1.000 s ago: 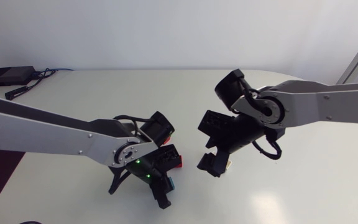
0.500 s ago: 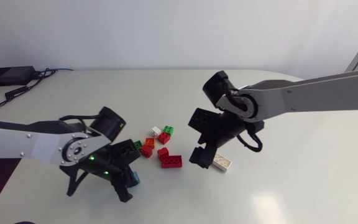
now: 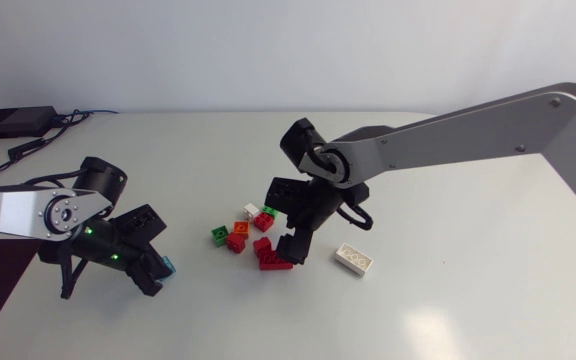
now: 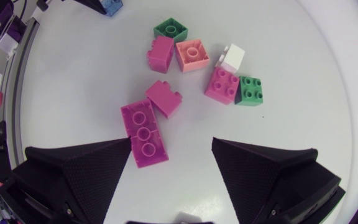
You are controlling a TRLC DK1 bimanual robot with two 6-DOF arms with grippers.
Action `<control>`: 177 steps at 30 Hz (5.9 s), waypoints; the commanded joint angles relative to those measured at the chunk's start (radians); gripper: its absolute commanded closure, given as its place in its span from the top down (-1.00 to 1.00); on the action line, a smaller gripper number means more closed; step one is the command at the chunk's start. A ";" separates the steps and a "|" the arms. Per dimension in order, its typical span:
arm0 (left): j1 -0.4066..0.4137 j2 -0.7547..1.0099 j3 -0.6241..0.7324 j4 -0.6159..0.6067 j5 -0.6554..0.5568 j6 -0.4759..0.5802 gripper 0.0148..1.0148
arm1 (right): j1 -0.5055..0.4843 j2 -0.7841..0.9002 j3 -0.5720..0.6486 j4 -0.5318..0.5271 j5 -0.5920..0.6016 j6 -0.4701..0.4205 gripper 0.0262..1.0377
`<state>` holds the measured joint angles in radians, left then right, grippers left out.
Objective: Sort duplo bricks by size, large to the right and small to the left
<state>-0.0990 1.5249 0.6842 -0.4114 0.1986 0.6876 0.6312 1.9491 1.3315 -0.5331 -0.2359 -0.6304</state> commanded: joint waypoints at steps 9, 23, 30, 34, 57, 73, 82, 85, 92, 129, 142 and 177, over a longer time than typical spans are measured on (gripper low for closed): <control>0.035 0.017 0.051 -0.012 0.056 -0.056 0.92 | 0.018 0.065 0.028 -0.085 -0.023 -0.048 0.79; 0.045 0.007 0.087 -0.041 0.062 -0.079 0.92 | 0.062 0.116 0.066 -0.103 0.010 -0.017 -0.82; 0.031 0.024 0.127 -0.052 0.070 -0.095 0.92 | 0.033 0.017 -0.055 -0.054 0.026 -0.017 -0.89; -0.030 0.043 0.178 -0.052 0.084 -0.128 0.92 | -0.019 -0.082 -0.135 -0.027 0.041 -0.017 -0.89; -0.381 0.360 0.449 -0.026 0.122 -0.261 0.92 | -0.470 -0.226 -0.445 0.157 0.127 -0.020 -0.85; -0.427 0.443 0.454 0.048 0.098 -0.263 -0.15 | -0.444 -0.314 -0.479 0.162 0.122 0.000 0.77; -0.421 0.379 0.356 0.072 0.041 -0.235 -0.45 | -0.349 -0.366 -0.394 0.131 0.122 0.028 0.77; -0.395 0.316 0.290 0.075 0.044 -0.209 -0.46 | -0.304 -0.320 -0.334 0.133 0.124 0.049 0.77; -0.347 0.219 0.186 0.082 0.088 -0.174 -0.55 | -0.215 -0.202 -0.207 0.133 0.136 0.092 0.77; 0.104 -0.037 0.006 -0.098 0.081 0.087 0.62 | -0.128 0.487 0.652 -0.054 0.262 0.189 0.76; 0.143 -0.109 0.066 -0.110 0.113 0.041 0.95 | 0.007 0.407 0.578 -0.108 0.121 0.181 0.64; -0.280 0.337 0.302 0.098 0.292 -0.129 -0.37 | -0.139 0.172 0.262 -0.007 0.147 0.207 -0.76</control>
<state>-0.3771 1.8210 0.9680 -0.3191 0.4892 0.5629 0.4927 2.0998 1.6154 -0.5491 -0.0963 -0.4366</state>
